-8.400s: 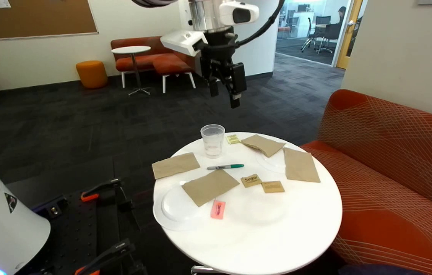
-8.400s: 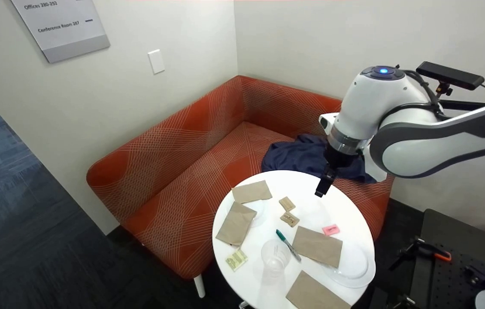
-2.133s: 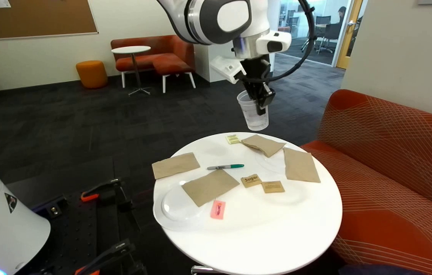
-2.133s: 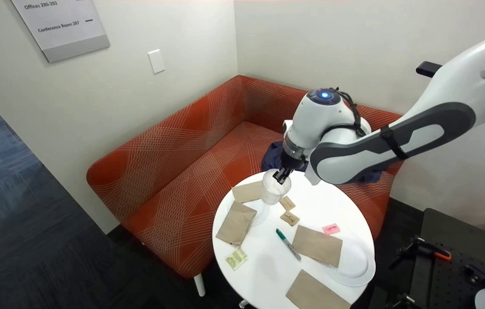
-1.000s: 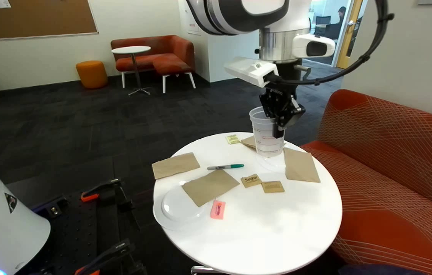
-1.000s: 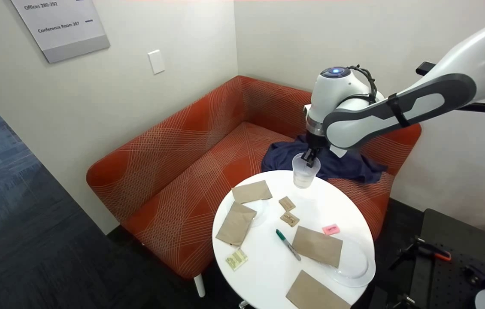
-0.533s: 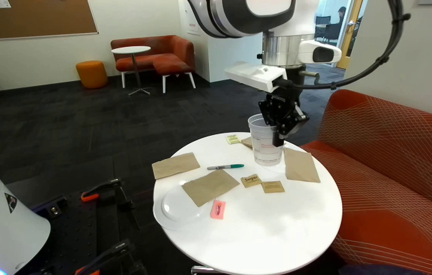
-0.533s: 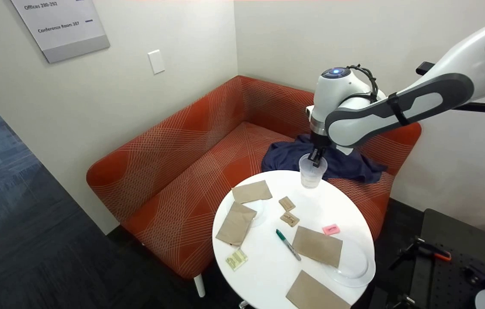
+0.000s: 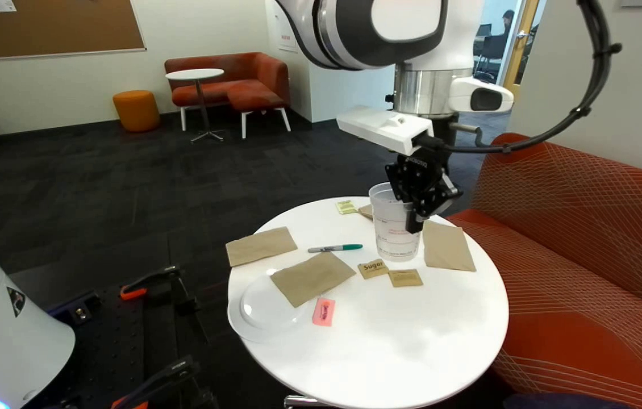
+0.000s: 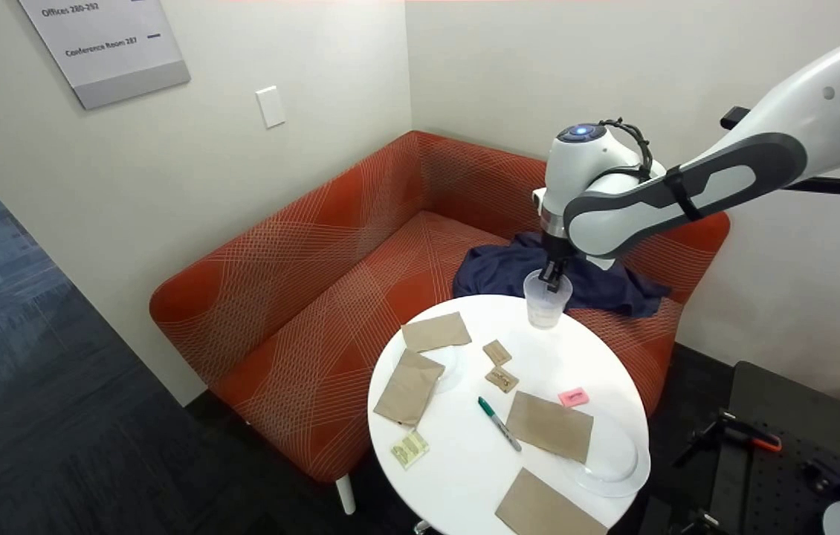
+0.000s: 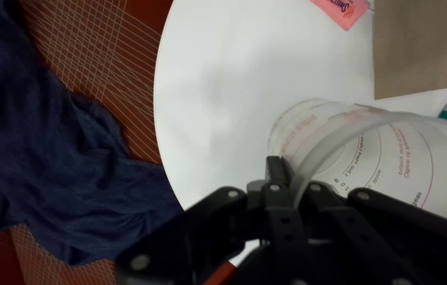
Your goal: Move the plastic cup from left to right
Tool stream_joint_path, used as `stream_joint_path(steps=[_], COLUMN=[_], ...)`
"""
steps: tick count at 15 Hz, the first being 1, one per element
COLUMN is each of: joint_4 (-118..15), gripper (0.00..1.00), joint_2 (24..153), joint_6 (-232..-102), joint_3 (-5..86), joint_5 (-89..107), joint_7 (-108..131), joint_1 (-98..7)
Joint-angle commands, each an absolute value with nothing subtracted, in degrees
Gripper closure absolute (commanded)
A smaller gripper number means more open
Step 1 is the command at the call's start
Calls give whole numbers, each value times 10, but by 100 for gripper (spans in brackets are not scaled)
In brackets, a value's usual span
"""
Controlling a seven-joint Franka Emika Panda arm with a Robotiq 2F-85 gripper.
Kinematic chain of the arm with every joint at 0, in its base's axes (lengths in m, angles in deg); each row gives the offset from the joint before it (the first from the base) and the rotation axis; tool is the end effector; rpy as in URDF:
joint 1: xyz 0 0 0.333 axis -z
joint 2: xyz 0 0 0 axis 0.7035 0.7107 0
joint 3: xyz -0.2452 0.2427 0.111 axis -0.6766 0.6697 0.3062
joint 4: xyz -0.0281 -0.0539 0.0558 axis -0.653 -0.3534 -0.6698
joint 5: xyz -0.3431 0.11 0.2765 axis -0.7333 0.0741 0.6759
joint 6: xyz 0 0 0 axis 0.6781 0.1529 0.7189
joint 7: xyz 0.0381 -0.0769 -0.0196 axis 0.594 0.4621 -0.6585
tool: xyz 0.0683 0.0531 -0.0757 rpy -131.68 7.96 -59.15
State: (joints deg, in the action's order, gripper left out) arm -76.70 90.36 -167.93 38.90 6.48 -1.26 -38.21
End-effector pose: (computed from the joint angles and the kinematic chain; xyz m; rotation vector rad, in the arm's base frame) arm 0.6334 -0.1386 0.2728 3.0458 -0.0068 -0.0332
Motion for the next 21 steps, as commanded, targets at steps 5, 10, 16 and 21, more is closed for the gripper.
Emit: stream_joint_path(steps=[5, 10, 16, 21], joint_4=[-748, -738, -721, -703], gripper=[99, 99, 99, 99], joint_2=[931, 956, 991, 1021], joint_6=[-1677, -1690, -1721, -1746], joint_3=[387, 390, 399, 404], joint_5=[61, 65, 73, 74], joint_7=[-35, -59, -97, -108], joint_1=[-364, -354, -340, -333])
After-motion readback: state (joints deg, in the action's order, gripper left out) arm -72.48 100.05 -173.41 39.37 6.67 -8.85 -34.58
